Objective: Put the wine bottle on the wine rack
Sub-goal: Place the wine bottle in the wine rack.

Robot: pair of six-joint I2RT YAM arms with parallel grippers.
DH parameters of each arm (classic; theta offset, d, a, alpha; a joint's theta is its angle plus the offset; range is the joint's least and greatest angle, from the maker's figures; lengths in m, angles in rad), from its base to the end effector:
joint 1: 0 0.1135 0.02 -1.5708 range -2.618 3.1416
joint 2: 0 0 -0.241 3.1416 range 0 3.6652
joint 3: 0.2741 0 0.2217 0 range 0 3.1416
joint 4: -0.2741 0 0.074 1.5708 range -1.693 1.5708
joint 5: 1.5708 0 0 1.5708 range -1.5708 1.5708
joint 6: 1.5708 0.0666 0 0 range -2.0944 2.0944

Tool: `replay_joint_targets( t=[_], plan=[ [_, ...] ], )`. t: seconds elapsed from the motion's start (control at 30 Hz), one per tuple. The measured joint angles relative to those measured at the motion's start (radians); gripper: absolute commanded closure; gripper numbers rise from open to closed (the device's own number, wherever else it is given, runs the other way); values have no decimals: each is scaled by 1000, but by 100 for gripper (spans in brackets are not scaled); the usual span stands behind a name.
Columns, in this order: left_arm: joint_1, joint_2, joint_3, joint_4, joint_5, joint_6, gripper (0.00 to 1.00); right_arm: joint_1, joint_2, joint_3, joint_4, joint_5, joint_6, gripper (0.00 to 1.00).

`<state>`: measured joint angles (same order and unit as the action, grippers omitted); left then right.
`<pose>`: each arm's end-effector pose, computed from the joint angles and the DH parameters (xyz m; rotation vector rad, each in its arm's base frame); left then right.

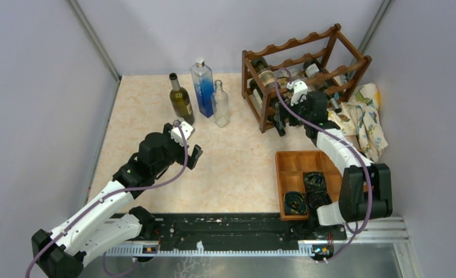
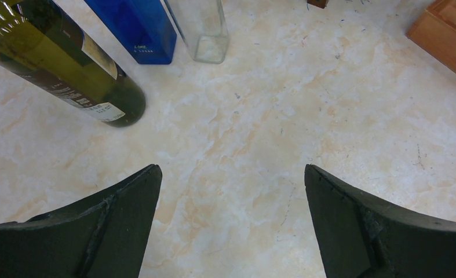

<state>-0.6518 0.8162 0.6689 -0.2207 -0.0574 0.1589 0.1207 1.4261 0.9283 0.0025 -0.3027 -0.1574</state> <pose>0.1660 -0.1219 0.2666 0.7327 1.8047 -0.2718 0.3177 0.0585 0.2374 -0.4678 2.0001 0.2895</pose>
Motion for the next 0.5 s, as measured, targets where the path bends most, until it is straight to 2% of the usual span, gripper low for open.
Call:
replay_joint_targets(
  t=[0.27, 0.5],
  plan=[
    [0, 0, 0, 0, 6, 0, 1, -39, -108, -20, -98, -77, -98, 16],
    [0, -8, -5, 4, 19, 0, 1, -52, -216, -25, -292, -176, -220, 16]
  ],
)
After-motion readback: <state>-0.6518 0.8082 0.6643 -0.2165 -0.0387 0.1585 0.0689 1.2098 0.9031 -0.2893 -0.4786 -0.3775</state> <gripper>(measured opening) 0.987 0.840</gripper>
